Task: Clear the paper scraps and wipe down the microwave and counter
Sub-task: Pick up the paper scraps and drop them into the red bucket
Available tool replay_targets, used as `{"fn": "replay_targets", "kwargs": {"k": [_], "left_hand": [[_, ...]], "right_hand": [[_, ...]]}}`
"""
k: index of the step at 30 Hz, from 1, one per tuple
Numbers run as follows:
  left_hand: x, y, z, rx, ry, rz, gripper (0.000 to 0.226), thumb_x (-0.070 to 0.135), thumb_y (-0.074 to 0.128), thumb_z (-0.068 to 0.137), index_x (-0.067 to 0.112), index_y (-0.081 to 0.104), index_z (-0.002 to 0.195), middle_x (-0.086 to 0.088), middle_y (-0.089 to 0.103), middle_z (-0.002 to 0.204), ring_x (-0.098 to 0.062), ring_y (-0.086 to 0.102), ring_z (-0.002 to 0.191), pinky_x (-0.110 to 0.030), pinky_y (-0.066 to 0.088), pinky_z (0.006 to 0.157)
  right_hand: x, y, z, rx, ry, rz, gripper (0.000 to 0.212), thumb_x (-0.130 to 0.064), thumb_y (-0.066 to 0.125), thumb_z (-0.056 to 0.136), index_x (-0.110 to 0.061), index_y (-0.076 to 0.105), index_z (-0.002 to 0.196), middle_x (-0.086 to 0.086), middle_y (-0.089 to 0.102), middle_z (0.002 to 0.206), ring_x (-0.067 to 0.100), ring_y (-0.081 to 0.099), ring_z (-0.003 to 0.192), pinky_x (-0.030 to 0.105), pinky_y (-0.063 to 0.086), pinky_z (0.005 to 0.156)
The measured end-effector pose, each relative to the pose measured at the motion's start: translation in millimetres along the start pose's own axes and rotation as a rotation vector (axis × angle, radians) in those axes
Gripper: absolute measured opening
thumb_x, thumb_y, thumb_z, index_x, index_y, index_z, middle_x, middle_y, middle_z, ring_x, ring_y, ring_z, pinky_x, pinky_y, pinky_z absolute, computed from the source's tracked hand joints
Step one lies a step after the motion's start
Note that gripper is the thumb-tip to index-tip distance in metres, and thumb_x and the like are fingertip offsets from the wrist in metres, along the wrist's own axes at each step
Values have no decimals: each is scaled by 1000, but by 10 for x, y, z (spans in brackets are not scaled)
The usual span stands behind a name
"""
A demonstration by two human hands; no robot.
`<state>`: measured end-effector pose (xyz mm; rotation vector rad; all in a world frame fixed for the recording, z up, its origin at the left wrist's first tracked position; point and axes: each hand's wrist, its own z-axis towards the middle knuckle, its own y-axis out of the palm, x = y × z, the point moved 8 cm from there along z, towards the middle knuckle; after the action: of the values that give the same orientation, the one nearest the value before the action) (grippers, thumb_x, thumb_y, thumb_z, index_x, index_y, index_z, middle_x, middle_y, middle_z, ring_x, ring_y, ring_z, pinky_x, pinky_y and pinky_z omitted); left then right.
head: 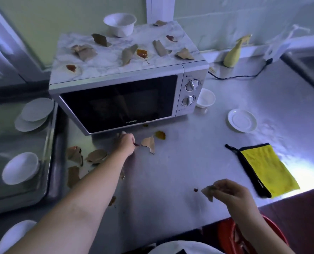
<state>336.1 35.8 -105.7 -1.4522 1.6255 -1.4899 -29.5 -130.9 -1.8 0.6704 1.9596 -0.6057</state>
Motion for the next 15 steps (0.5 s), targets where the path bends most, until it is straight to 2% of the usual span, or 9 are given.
{"fn": "replay_targets", "kwargs": {"k": [2,4,6,8,9,11,13,15], "left_hand": [[41,-95,-16,33,28,-42,8,13,68,85,21,71,86,-7,61,110,-31,55,107,-38,49,93],[75,-230,-63,62,48,-144,12,8,64,86,15,72,79,-8,69,96,-31,63,96,-35,52,81],[96,-388,-206,71,71,-242,13,10,67,86,17,71,75,-2,71,82,-26,67,82,-28,50,68],[129,-514,-469,49,115,-364,13,15,73,84,24,69,75,9,68,74,-14,65,72,-22,44,59],[153,-552,-635,34,136,-431,13,17,75,82,27,69,76,14,67,72,-8,63,70,-21,41,57],[209,-562,-984,-6,161,-575,13,19,80,79,28,71,84,14,68,76,-9,64,73,-21,42,62],[291,-541,-1327,-36,197,-661,19,19,82,78,23,74,95,9,70,84,-10,65,78,-19,45,68],[372,-522,-1654,-66,231,-717,20,22,82,79,29,73,96,16,69,84,0,64,75,-12,45,67]], "right_hand": [[-1,1,-108,17,-1,-4,9,5,77,73,4,69,75,18,76,78,30,75,82,39,50,86],[-28,31,-184,26,-15,0,8,4,77,74,3,70,75,17,76,79,29,75,83,37,50,88],[-66,100,-226,27,-36,14,6,5,75,76,5,69,77,17,76,79,27,75,84,33,51,85],[-133,225,-258,4,-60,50,5,9,71,79,9,66,79,21,75,78,24,75,82,25,51,79],[-178,301,-270,-16,-72,65,6,11,70,80,10,64,78,22,74,77,19,74,81,19,50,76],[-294,492,-291,-86,-93,59,10,9,70,80,5,63,75,20,74,76,7,71,90,13,47,77],[-389,689,-299,-162,-103,13,14,3,73,80,-6,66,72,15,76,81,-1,61,112,24,44,84],[-436,836,-277,-194,-105,-42,17,-2,77,79,-14,69,71,6,77,99,-7,55,119,31,40,84]]}}
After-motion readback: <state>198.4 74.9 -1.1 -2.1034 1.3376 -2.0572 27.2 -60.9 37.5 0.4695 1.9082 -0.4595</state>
